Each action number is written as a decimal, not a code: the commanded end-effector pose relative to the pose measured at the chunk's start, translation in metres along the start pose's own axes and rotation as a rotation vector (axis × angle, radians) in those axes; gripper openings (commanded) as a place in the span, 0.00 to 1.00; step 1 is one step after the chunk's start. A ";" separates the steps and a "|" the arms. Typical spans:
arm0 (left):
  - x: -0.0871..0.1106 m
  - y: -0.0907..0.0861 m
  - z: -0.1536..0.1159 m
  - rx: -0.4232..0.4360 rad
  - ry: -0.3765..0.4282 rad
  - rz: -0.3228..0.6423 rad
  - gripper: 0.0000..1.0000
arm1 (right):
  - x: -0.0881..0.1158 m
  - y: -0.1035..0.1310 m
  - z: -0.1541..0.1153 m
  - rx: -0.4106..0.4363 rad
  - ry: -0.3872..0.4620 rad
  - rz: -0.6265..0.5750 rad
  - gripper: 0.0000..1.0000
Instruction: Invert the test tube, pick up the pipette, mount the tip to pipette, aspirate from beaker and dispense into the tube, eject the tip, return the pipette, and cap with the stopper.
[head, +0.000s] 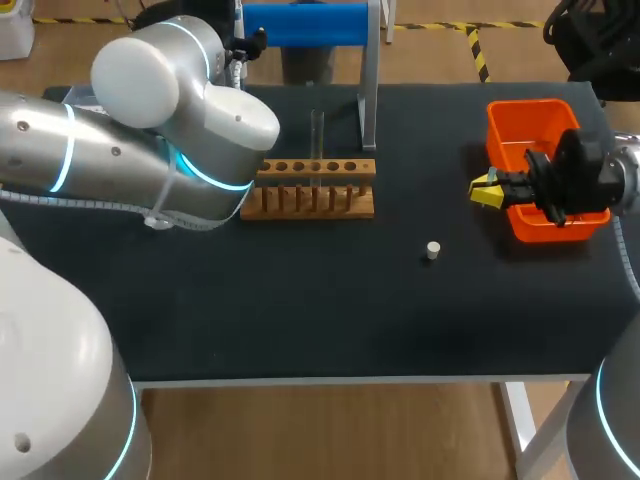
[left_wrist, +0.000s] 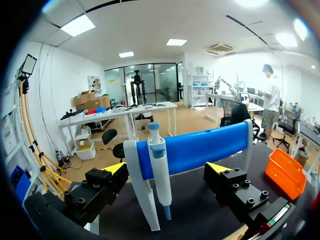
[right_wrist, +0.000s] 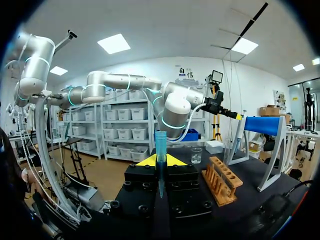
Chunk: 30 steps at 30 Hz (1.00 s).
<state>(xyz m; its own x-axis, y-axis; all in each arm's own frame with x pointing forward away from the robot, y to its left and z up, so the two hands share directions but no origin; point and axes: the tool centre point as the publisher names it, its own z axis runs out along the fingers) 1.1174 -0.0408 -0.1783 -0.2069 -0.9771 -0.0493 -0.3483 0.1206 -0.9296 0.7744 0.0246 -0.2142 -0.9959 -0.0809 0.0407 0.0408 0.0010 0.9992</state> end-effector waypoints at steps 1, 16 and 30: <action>0.003 0.007 0.009 0.036 -0.027 -0.020 1.00 | 0.001 0.001 0.000 0.002 -0.002 0.000 0.00; 0.002 0.011 0.021 0.079 -0.054 -0.083 1.00 | 0.001 0.001 0.000 0.002 -0.002 0.000 0.00; 0.004 0.010 0.033 0.064 -0.048 -0.043 0.95 | 0.001 0.001 0.000 0.002 -0.002 0.000 0.00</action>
<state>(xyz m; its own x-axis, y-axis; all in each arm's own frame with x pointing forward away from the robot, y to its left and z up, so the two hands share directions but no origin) 1.1394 -0.0472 -0.1984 -0.1514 -0.9882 -0.0228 -0.2960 0.0673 -0.9528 0.7744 0.0246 -0.2142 -0.9959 -0.0809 0.0407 0.0408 0.0010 0.9992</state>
